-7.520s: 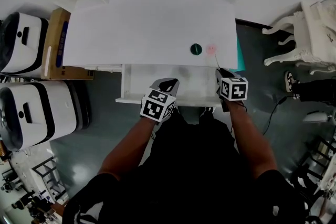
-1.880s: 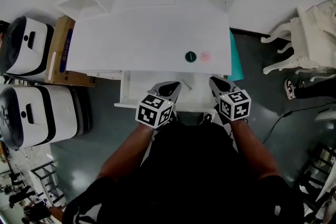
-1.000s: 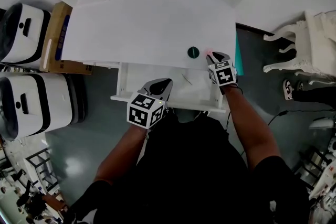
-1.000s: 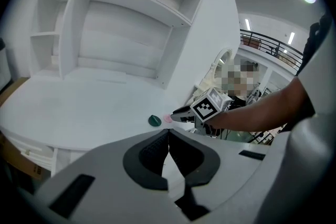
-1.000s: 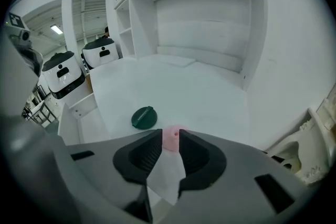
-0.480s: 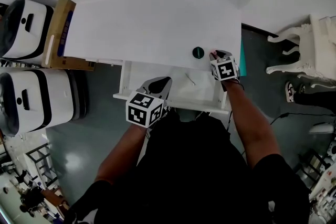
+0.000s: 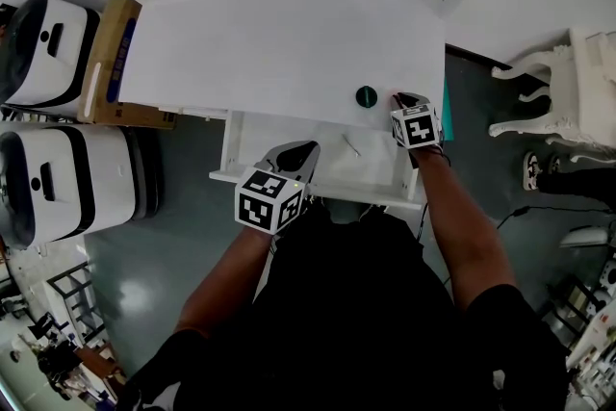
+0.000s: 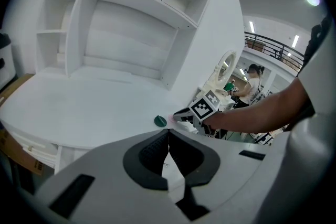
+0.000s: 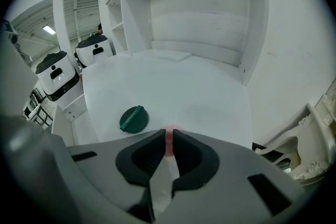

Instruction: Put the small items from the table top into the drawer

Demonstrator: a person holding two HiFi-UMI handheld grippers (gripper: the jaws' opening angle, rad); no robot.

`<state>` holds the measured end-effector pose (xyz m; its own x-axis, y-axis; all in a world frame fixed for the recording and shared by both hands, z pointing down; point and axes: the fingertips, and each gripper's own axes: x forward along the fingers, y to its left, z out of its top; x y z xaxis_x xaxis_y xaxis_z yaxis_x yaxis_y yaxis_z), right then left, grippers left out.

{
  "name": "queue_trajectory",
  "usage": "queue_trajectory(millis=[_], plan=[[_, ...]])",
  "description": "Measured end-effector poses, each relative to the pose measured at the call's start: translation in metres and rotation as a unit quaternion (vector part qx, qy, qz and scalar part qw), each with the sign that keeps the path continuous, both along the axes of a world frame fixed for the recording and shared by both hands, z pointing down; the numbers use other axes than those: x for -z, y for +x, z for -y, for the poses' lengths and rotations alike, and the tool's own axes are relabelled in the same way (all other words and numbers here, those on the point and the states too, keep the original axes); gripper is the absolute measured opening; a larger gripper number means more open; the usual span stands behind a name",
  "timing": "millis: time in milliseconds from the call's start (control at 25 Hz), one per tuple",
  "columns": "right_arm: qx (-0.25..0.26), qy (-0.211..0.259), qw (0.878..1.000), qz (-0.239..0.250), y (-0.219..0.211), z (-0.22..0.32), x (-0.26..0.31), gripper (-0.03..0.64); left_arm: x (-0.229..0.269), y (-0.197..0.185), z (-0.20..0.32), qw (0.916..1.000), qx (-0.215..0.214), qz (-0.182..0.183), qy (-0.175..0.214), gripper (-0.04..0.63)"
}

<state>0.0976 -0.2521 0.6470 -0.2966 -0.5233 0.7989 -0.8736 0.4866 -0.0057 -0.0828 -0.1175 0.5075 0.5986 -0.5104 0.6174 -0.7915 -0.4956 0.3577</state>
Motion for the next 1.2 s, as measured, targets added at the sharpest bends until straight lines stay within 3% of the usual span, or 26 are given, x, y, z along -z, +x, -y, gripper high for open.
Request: queue_trajectory(millis=[560,880,1200], plan=[[0.011,0.023,1.000,0.018,-0.005,-0.017,0.028,0.055,-0.001,0.009,-0.004,0.9999,-0.014,-0.004,0.004,0.011],[0.075,0.029,0.997,0.004,-0.013,-0.069,0.038,0.055,-0.002,0.010,-0.006,0.9998,-0.014,-0.009,0.009,0.011],[0.070,0.003,0.997,0.020,-0.017,-0.115,0.024,0.055,-0.010,0.010,-0.012,0.9998,-0.021,0.000,0.001,0.011]])
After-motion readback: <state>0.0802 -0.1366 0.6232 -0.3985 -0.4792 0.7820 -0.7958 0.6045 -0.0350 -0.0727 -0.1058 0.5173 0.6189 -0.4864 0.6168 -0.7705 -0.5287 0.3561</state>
